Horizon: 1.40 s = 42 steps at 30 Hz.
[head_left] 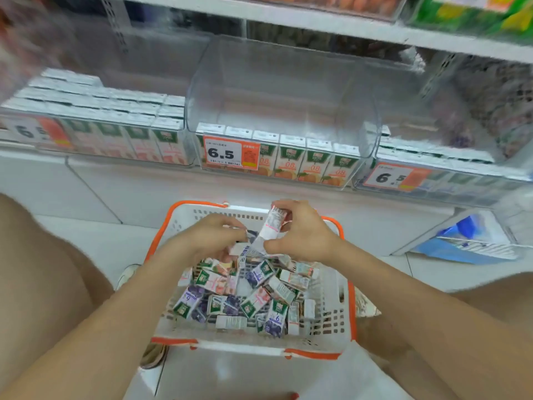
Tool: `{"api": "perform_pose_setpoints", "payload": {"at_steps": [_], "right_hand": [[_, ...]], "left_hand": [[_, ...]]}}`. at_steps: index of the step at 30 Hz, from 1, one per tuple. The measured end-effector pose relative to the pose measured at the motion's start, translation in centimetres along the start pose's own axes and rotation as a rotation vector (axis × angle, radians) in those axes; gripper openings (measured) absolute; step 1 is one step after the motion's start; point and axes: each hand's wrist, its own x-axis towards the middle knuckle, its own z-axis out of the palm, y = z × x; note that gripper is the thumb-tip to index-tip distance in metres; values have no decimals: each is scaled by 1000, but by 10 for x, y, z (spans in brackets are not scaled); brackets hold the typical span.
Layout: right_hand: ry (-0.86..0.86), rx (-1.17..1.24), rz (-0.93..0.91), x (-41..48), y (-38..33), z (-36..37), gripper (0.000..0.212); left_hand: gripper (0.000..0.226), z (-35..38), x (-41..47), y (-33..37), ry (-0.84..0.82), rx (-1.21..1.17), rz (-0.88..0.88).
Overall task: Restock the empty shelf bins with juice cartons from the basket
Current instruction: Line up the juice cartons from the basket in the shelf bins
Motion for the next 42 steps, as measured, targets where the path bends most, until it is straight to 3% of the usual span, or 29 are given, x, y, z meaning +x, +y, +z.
{"api": "perform_pose_setpoints", "payload": {"at_steps": [5,10,11,15,17,19,21,23,26,33,38,42], "right_hand": [[131,195,-133,-23,-53,-31,80],[196,856,-70,-24,-92,-47,24],[215,982,-51,-22,-99,-50,21],[148,1145,46,-17,-119,-68,45],[56,1130,73,-14,-127,-78,55],[33,981,14,-8,-133,-83,45],[127,779,-50,-1,-137,-83,26],[223,677,-66,4,-141,-81,20],[208,674,-79,7,-142,-81,26],[179,694,-152,15,-151,-67,19],[218,696,-188,22,-171,-57,18],[121,747,-225,36,-195,-46,20]], "left_hand": [[18,-25,-48,54,6,-39,174],[20,-50,-72,86,-67,-170,269],[28,-57,-74,89,-87,-175,282],[55,-80,-77,95,-47,13,379],[50,-86,-76,100,15,45,434],[40,-88,-74,103,51,-19,443],[28,-89,-68,102,123,-1,461],[32,-91,-63,100,199,31,497],[40,-94,-60,100,209,7,510],[50,-101,-71,109,236,-46,553],[39,-131,-80,120,405,-55,577],[36,-177,-82,125,610,69,618]]}}
